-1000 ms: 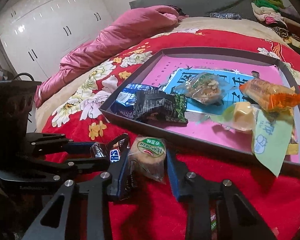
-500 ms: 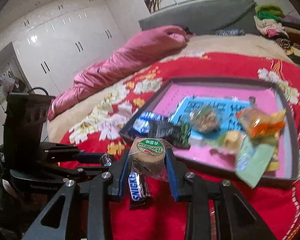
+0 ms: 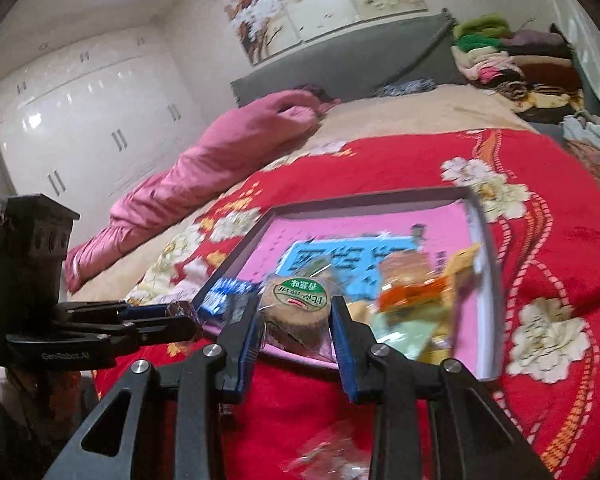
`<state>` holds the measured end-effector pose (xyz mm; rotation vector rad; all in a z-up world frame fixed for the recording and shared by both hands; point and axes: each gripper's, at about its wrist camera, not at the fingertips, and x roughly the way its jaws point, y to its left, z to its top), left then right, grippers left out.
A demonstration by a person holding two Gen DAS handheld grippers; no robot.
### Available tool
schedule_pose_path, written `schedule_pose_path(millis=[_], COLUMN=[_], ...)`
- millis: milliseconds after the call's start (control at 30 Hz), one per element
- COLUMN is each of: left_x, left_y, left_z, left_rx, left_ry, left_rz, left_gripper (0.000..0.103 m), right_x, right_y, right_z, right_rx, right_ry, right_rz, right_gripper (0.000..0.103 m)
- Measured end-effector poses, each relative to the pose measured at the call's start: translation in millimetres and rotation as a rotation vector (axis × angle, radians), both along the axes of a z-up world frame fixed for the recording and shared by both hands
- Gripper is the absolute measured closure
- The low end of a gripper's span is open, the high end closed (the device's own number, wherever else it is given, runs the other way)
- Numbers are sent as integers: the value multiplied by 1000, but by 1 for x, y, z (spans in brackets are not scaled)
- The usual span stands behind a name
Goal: Organize snacks
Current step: 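Carry the cake with right tool while left tool carries a small dark chocolate to tray, then open the right tool over the tray while the left tool releases the chocolate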
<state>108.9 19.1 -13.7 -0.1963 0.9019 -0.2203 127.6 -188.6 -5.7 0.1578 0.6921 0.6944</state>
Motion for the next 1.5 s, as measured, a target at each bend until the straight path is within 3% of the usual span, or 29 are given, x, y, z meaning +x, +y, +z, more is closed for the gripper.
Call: schedule_pose_path(millis=[367, 800, 1500], left_x=[33, 54, 63], left_y=[-28, -47, -50], left_z=[-11, -24, -36], left_rx=[6, 35, 22], left_ry=[21, 52, 82], left_rz=[-12, -29, -22], left_gripper=[66, 66, 66], right_x=[25, 45, 47], right_y=[-51, -49, -48], right_z=[0, -33, -32], right_rx=[-80, -125, -109], right_ry=[-9, 123, 121], right_rz=[-207, -228, -237], right_gripper=[68, 68, 66])
